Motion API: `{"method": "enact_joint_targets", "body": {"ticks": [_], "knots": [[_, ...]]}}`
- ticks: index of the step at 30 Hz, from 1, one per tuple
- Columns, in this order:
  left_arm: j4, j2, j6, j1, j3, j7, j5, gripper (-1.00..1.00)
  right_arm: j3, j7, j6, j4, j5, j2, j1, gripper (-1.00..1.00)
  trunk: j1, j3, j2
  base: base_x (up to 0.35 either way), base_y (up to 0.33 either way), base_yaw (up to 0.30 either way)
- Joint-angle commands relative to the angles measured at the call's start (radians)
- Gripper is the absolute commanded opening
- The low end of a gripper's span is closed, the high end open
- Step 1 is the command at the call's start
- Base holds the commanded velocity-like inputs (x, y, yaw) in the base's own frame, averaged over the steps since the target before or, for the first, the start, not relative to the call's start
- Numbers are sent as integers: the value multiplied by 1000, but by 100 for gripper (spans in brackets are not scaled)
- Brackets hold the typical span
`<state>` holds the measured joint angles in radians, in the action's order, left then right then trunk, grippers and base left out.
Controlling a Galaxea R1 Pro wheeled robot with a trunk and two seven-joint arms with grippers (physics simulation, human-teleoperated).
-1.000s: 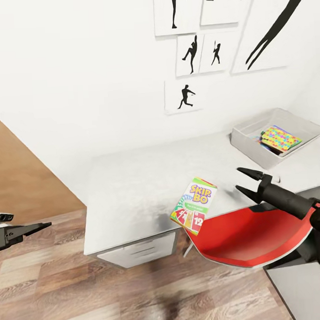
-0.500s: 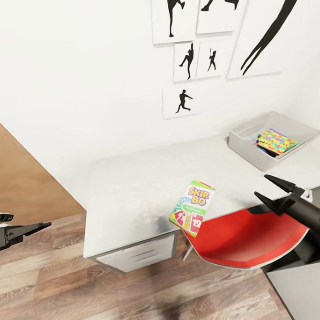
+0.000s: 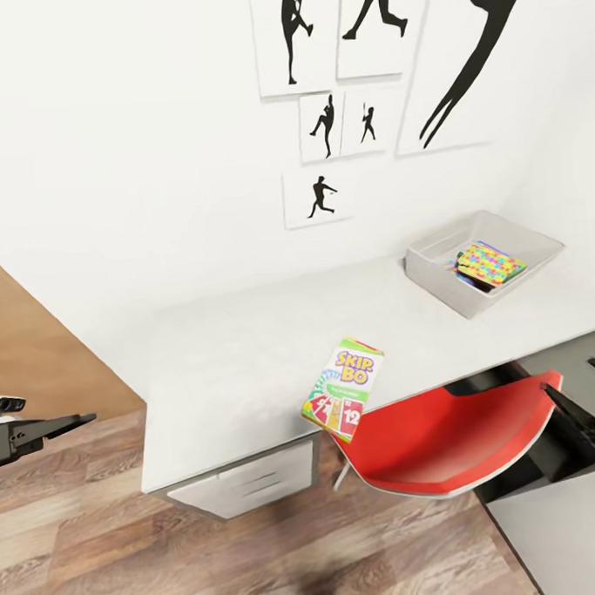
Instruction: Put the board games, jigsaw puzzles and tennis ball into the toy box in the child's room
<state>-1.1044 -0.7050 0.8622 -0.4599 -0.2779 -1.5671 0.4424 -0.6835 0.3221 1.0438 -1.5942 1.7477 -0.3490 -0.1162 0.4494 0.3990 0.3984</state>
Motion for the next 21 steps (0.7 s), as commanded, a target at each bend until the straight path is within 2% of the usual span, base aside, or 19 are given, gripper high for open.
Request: {"method": "enact_joint_targets", "body": {"ticks": [1,6,13,16,21], "knots": [[0,0,11,0,0,-4,0,100,-9,24,3,0,-11,-2,12,100,1,0,2,0,0,-146],[0,-1,11,0,0,-4,0,100,-54,100,3,1,-13,-9,71,100,1,-8,2,0,0,-151],[0,0,11,0,0,-4,0,100,-91,144,3,2,-38,-11,109,100,1,-19,2,-6,0,-155],[0,0,11,0,-1,-4,0,100,-98,159,3,4,-62,-10,123,100,1,-23,2,-52,0,-156],[0,0,11,0,-1,-4,0,100,-100,190,3,6,-149,2,144,100,1,-31,2,-125,0,-156]]}}
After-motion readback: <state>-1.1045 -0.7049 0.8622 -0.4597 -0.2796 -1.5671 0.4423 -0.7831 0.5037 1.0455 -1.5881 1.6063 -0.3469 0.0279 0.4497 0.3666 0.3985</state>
